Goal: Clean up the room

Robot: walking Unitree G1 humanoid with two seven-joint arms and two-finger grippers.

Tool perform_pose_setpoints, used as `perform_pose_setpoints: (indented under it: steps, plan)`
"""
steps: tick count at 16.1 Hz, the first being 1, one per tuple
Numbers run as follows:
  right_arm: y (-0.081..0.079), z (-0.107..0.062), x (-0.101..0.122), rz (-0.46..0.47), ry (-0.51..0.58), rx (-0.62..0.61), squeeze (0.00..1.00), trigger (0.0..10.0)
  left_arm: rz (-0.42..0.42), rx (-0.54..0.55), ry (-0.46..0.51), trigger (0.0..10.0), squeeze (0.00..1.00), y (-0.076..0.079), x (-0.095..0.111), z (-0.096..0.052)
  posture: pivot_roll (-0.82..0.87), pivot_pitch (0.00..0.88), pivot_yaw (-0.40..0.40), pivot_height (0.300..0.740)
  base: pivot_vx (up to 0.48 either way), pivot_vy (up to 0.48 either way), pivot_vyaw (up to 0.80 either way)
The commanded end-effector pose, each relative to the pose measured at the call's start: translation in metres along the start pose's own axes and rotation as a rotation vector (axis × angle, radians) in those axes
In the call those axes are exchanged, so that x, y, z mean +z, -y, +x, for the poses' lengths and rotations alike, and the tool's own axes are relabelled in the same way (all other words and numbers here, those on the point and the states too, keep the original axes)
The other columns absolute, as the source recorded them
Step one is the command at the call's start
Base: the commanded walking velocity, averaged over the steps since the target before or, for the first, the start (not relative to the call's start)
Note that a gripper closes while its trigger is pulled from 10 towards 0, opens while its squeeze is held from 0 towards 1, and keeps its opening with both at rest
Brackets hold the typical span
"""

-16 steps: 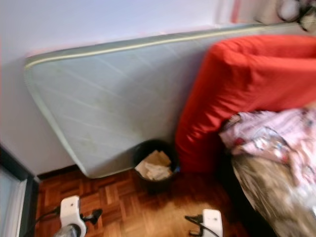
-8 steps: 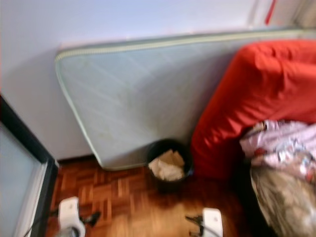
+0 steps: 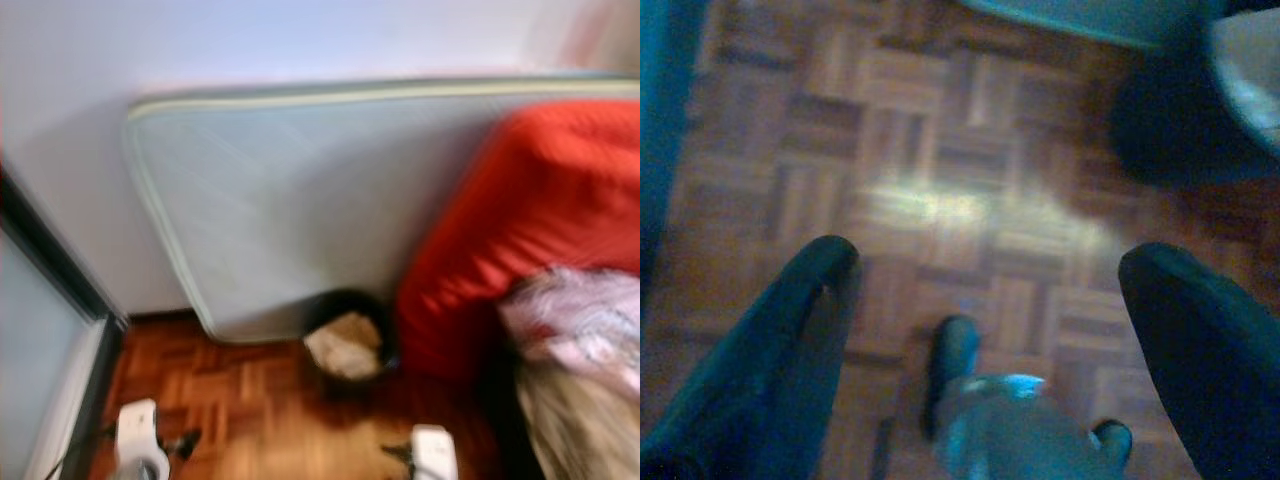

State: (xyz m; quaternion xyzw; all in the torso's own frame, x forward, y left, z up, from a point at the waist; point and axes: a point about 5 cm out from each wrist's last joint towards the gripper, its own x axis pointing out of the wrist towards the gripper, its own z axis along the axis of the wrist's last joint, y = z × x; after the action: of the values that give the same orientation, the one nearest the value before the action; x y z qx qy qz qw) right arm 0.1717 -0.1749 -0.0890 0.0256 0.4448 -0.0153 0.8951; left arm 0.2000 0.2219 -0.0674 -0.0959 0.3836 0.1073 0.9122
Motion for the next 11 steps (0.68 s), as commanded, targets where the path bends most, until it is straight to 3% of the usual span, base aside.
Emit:
perform_pose_setpoints:
  steps: [1,2,11]
  plan:
    - [0.0090,-0.0030,-0.0087,-0.002,-0.025,-0.021,0.00,10.0,0.017,-0.013,-0.004,10.0,0.00,0.0047,0.0002,0.0008,0.02,0.000,-0.020,0.740,0.266,0.000,0.80]
    - [0.0096,-0.0033,-0.0098,0.003,-0.027,-0.023,0.00,10.0,0.017,-0.013,-0.005,10.0,0.00,0.0046,0.0003,0.0009,0.02,0.000,-0.020,0.740,0.266,0.000,0.80]
    - [0.0062,-0.0018,-0.0060,0.030,-0.019,-0.029,0.00,10.0,0.016,-0.012,0.000,10.0,0.00,0.0057,0.0016,0.0013,0.03,0.000,-0.024,0.740,0.267,0.000,0.00]
